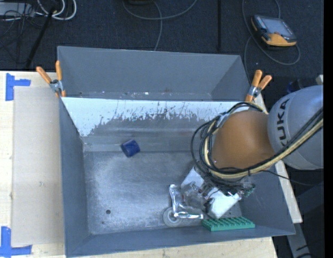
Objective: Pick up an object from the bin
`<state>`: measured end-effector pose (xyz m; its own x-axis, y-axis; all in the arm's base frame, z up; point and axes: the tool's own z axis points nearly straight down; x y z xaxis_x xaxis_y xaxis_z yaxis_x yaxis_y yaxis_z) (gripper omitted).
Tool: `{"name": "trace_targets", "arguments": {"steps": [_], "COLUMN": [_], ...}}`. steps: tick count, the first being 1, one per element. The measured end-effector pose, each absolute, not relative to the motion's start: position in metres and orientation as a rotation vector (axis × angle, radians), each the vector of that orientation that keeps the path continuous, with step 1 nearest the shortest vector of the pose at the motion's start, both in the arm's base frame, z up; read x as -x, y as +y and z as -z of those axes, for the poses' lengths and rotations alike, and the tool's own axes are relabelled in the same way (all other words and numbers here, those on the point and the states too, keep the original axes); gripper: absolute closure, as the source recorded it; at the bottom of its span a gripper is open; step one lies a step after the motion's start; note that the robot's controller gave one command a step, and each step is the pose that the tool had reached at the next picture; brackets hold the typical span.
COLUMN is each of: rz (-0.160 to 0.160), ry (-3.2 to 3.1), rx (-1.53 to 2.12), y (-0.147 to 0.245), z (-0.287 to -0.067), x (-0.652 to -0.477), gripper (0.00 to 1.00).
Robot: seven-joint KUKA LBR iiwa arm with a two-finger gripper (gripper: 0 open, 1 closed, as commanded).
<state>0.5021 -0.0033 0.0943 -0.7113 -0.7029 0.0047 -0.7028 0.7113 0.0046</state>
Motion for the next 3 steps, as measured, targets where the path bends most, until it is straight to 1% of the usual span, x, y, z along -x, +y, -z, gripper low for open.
{"name": "trace_targets", "arguments": {"steps": [1,2,3], "rz": [0.002,0.004,0.001], "ry": [-2.903,-2.75,-2.754], "rx": [-1.194,-1.511,-1.515], "y": [-0.003,0.036,0.036], "z": [-0.096,-0.069,-0.07], "x": [-0.503,-0.495,-0.496], "gripper": [0.0,0.0,1.0]}}
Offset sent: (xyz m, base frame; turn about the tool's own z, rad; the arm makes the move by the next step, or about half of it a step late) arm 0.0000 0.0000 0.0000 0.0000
